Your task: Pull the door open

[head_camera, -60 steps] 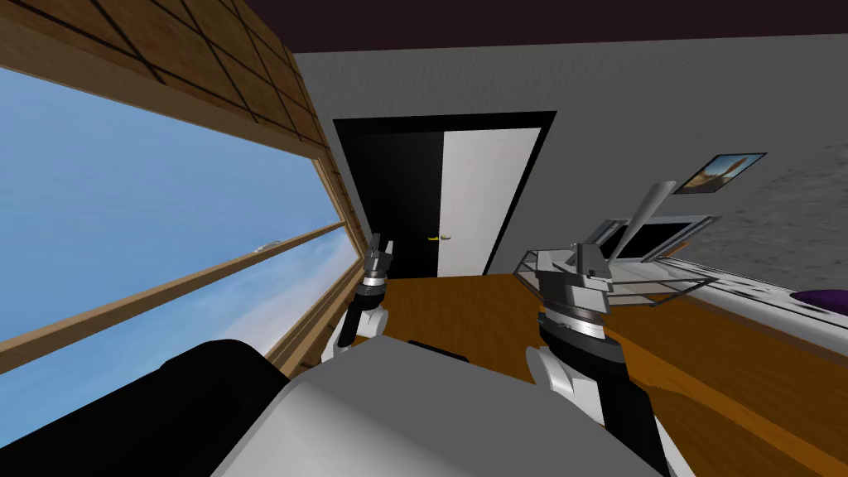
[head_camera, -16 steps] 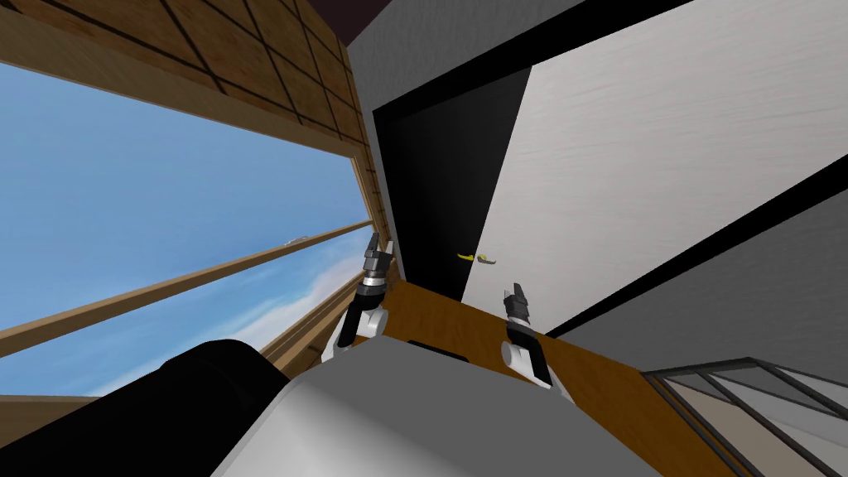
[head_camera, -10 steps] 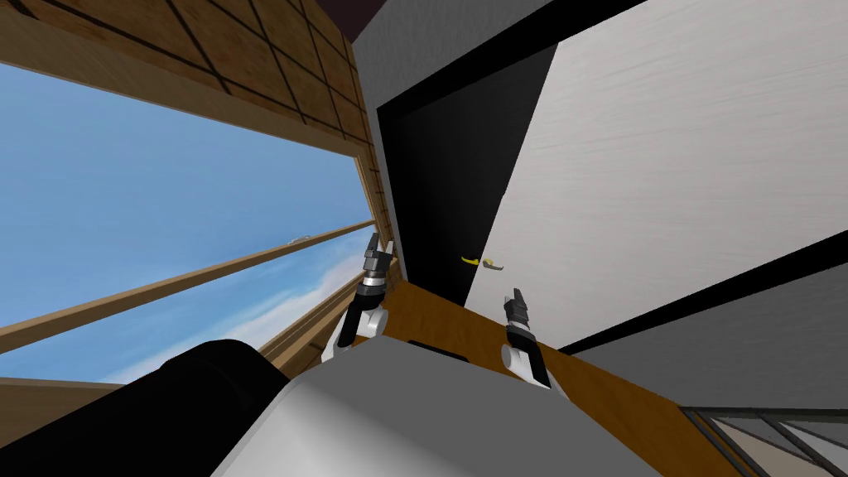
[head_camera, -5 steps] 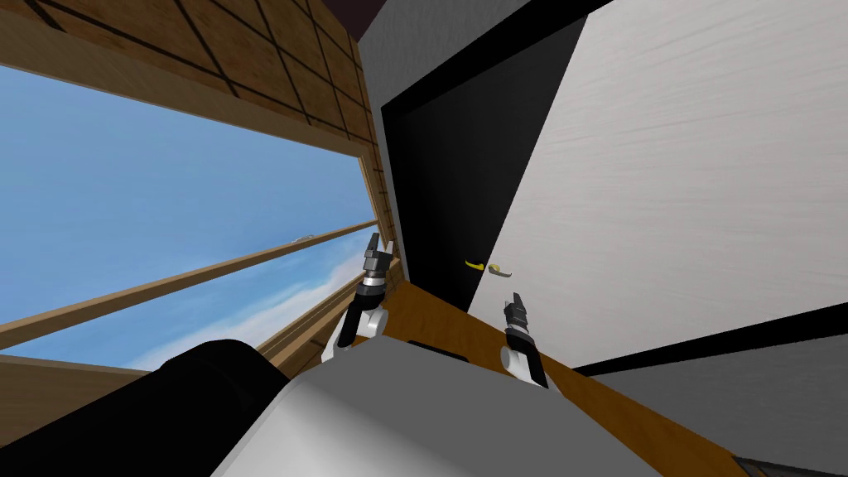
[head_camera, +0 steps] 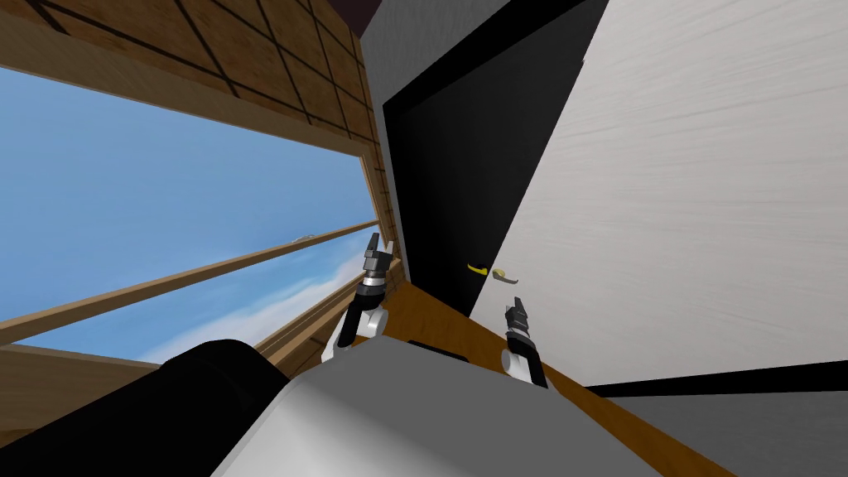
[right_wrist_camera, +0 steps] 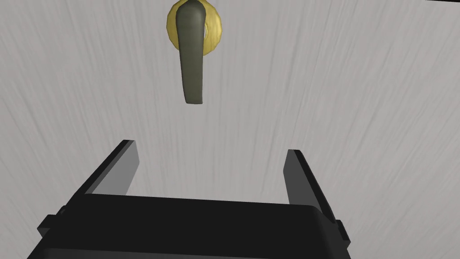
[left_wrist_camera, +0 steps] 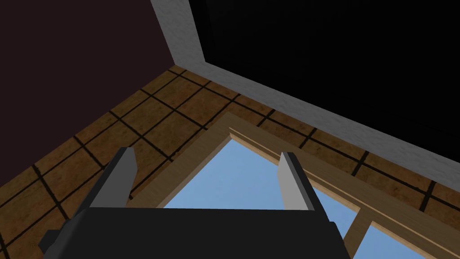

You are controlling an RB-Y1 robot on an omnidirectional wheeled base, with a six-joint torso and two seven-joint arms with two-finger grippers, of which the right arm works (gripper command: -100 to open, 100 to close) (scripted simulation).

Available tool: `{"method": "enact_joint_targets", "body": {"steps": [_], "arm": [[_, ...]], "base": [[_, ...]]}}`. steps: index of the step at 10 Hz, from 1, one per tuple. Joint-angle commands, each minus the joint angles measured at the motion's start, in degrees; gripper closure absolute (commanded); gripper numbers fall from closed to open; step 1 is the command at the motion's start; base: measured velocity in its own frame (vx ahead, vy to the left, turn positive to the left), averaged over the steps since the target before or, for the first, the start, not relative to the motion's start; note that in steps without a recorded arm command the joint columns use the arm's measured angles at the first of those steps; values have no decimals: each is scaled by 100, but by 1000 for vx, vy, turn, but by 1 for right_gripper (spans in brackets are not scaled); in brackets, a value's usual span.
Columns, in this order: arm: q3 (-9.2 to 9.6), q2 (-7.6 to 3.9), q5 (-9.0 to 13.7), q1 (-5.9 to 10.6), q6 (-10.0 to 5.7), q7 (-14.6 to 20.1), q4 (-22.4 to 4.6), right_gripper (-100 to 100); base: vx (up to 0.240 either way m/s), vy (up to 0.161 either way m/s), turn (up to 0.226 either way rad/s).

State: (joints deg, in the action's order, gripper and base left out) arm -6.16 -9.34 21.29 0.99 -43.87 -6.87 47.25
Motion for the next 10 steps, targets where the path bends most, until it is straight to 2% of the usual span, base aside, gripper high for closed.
{"method": "enact_joint_targets", "body": {"steps": [1, 3, 4, 5, 6, 7, 9, 10], "arm": [[-7, -15, 43, 61, -57, 9, -219, -100], [-24, -32, 117, 170, -122, 12, -556, -100], [-16, -39, 92, 206, -152, 32, -576, -100], [-125, -214, 160, 60, -213, 142, -702, -100], [-160, -271, 181, 10, -233, 180, -734, -100], [-160, -271, 181, 10, -233, 180, -587, -100], [-177, -301, 192, -15, -242, 199, -751, -100], [-270, -462, 250, -152, -301, 309, -841, -100]], "base": [[72, -50, 83], [84, -46, 111], [41, -25, 25], [54, 1, -28], [64, 15, -28], [34, 15, -18], [6, 7, 4], [47, 16, -16]]}}
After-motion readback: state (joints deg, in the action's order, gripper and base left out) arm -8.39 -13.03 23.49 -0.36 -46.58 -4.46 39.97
